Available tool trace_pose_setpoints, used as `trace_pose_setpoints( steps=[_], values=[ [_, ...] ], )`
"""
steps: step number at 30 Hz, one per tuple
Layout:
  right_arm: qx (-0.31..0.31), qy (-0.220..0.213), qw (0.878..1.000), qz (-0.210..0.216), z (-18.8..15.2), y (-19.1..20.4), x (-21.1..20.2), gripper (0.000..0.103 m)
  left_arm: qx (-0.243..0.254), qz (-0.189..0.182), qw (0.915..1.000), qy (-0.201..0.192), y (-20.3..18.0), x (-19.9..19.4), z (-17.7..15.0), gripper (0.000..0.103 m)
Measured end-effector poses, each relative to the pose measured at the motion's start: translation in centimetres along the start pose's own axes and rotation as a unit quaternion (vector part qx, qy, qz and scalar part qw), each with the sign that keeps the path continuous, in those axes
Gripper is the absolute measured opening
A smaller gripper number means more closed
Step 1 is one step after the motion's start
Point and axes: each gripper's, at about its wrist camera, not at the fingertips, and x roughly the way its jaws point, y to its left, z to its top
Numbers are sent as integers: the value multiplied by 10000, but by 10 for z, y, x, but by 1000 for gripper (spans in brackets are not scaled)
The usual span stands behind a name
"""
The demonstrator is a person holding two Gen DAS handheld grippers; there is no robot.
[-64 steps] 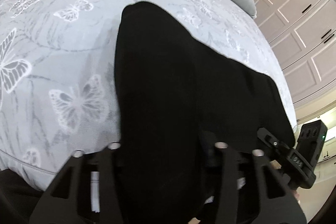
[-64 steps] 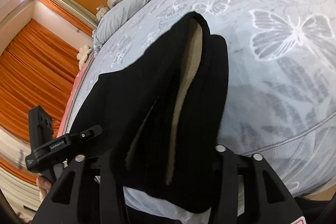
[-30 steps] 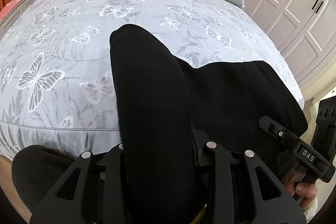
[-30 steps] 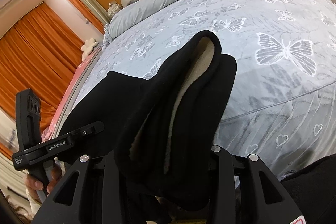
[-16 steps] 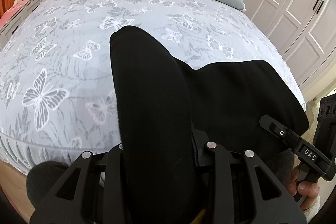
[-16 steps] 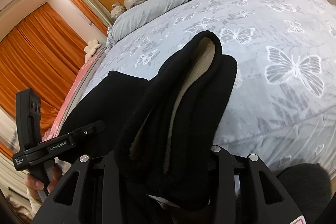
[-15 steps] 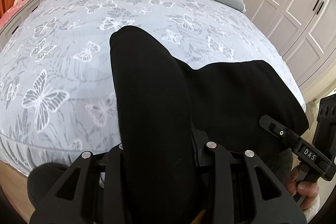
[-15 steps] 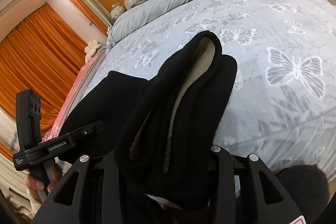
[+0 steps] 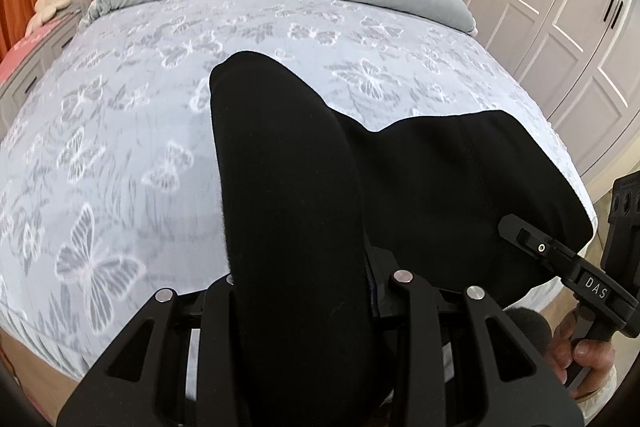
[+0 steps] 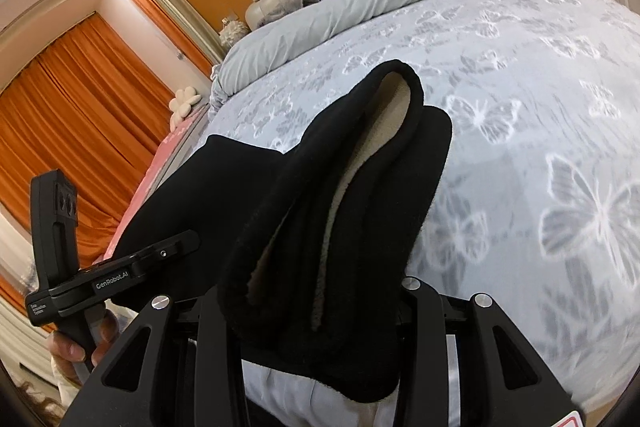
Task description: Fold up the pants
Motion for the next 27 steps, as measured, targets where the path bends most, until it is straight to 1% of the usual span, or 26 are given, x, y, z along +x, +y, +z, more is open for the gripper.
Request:
trace_pose_setpoints(
  steps=[7,14,21,27],
  values=[
    [-174,-181,9997,-17,36,6,14,35,52,74,9999,-120,2,15,35,32],
    [-365,-382,9986,-37,73,9,29,35,159,188,9991,-344,2,29,73,32],
    [-542,-626,9966,-27,118,11,48,35,279,251,9976,-590,3,45,114,32],
    [-576,-777,9953,30,157,7,69,35,360,327,9957,-789,4,63,153,32]
  ],
)
